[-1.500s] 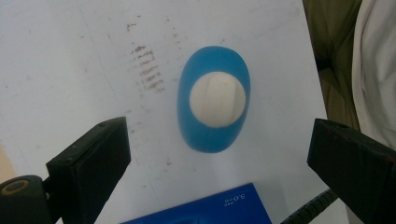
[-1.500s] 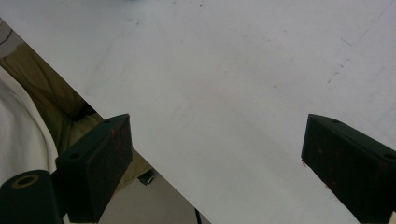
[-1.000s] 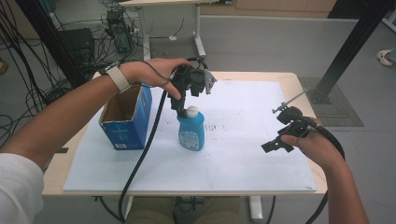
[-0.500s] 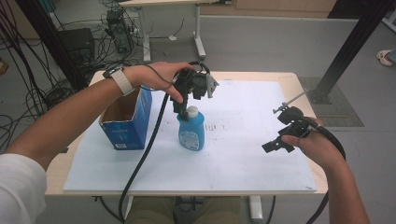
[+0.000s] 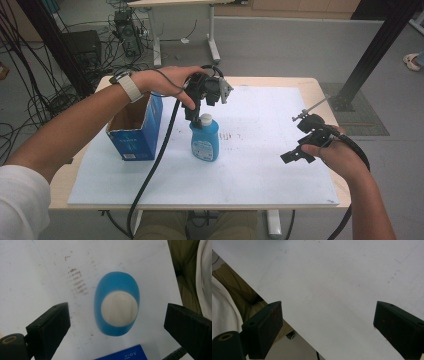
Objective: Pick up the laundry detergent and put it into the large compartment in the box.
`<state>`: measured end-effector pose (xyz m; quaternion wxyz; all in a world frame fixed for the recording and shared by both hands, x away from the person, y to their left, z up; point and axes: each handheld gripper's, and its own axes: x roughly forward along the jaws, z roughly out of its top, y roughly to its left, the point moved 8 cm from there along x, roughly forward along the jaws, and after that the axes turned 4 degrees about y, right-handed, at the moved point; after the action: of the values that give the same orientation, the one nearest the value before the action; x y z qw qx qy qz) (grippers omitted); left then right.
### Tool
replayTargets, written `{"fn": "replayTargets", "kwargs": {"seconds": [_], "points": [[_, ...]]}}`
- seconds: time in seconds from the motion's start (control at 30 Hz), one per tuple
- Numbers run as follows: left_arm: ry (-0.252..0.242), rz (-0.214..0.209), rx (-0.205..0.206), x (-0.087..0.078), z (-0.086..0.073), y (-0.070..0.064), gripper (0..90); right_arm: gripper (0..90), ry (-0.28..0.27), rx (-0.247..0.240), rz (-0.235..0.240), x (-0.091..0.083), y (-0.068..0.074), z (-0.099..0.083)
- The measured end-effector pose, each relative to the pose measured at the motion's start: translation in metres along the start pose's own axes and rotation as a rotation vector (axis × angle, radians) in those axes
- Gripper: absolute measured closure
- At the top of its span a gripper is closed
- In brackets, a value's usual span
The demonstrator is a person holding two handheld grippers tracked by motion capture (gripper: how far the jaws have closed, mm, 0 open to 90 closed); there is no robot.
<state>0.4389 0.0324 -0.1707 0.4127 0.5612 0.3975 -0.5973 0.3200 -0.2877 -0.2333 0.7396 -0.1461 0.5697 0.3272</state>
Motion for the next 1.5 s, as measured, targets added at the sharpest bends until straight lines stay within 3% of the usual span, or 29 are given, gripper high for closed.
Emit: {"fn": "replayTargets", "kwargs": {"seconds": [1.5], "points": [[-0.017,0.004,-0.02,-0.0023,-0.0091,0.0017,7.6,8.9,0.001,-0.004,-0.002,0.0001,0.0006,0.0024]]}}
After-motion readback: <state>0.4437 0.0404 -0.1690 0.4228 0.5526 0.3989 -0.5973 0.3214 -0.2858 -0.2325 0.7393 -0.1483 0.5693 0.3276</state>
